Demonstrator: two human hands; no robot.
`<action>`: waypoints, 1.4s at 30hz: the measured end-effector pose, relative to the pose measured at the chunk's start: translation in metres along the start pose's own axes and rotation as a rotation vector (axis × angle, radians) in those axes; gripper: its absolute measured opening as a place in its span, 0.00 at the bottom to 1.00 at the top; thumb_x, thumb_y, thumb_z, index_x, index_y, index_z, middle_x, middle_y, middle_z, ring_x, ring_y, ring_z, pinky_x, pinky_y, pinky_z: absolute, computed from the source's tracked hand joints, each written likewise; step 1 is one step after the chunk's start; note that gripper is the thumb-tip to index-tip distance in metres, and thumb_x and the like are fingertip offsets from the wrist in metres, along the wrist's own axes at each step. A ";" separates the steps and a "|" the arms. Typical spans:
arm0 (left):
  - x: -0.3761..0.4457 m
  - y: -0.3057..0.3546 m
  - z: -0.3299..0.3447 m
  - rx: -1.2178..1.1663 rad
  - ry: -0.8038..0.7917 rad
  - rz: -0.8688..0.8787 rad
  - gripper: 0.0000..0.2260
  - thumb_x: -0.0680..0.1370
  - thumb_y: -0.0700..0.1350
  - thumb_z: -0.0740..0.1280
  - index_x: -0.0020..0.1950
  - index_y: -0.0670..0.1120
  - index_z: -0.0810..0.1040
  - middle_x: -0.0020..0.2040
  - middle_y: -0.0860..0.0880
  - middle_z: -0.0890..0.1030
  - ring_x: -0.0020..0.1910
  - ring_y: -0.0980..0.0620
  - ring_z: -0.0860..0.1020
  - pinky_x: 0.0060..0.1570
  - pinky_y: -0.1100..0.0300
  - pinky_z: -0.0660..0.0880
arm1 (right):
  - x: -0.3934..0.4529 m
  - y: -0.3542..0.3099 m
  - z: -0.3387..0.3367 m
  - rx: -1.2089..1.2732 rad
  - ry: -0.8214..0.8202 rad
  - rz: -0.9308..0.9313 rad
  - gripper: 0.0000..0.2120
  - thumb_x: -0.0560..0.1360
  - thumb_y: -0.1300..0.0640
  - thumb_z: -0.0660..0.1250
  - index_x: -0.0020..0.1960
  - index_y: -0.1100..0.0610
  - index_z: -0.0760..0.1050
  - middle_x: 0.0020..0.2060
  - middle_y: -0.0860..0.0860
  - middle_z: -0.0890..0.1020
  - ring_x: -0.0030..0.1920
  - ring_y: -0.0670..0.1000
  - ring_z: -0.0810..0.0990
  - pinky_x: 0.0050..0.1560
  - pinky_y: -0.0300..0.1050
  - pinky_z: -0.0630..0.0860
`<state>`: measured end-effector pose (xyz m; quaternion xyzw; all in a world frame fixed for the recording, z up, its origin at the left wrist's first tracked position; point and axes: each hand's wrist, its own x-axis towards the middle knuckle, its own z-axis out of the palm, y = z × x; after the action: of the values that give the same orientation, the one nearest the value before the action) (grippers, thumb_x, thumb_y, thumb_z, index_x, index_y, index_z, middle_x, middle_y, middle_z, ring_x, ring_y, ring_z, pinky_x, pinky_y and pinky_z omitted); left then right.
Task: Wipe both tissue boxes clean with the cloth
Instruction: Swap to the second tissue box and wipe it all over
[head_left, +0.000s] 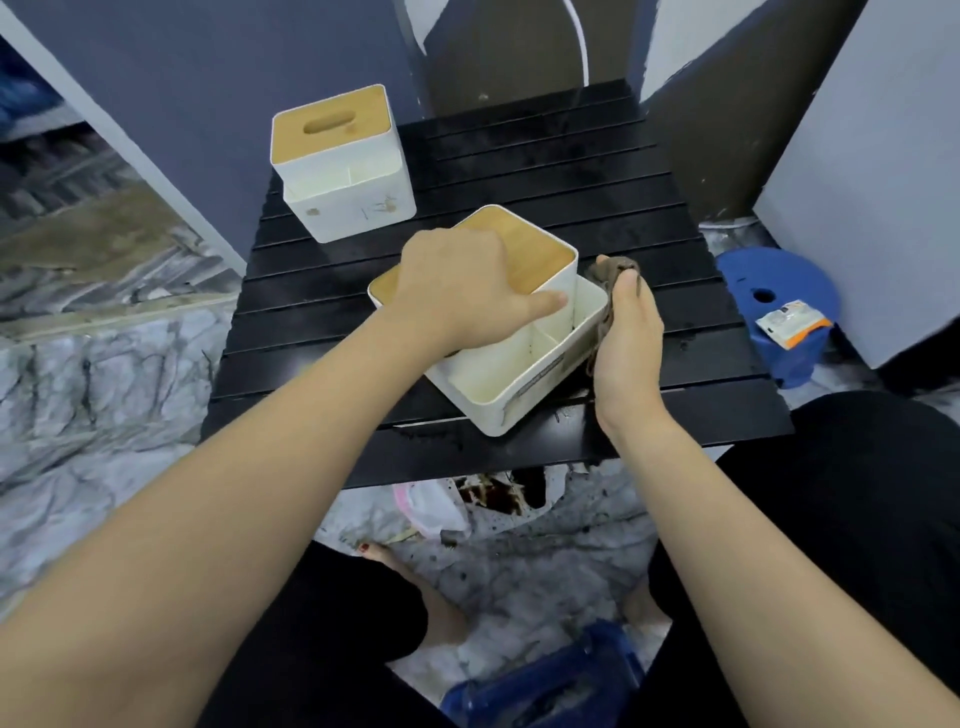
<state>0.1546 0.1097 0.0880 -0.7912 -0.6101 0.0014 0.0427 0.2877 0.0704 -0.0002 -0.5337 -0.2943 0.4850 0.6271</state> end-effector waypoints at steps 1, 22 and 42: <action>0.002 0.003 0.001 0.004 0.002 -0.028 0.31 0.73 0.74 0.60 0.32 0.46 0.70 0.33 0.51 0.71 0.38 0.45 0.74 0.39 0.55 0.64 | -0.001 0.002 0.001 0.006 0.023 -0.001 0.17 0.87 0.48 0.52 0.67 0.52 0.75 0.63 0.52 0.81 0.61 0.50 0.79 0.62 0.46 0.76; -0.035 -0.060 -0.013 -0.062 -0.180 0.378 0.43 0.68 0.70 0.71 0.78 0.50 0.67 0.52 0.54 0.79 0.57 0.48 0.76 0.67 0.50 0.63 | -0.034 0.012 -0.012 0.086 -0.162 0.007 0.18 0.88 0.59 0.54 0.76 0.54 0.65 0.72 0.48 0.74 0.66 0.38 0.75 0.59 0.28 0.73; -0.045 -0.006 0.007 0.238 0.001 0.158 0.42 0.78 0.71 0.50 0.75 0.37 0.66 0.54 0.44 0.83 0.56 0.42 0.78 0.59 0.49 0.65 | -0.028 0.011 0.011 -0.132 0.056 -0.119 0.11 0.85 0.56 0.58 0.65 0.47 0.72 0.66 0.48 0.73 0.69 0.48 0.74 0.73 0.49 0.71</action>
<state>0.1368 0.0684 0.0790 -0.8262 -0.5412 0.0769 0.1364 0.2652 0.0486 -0.0035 -0.5689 -0.3391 0.4111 0.6263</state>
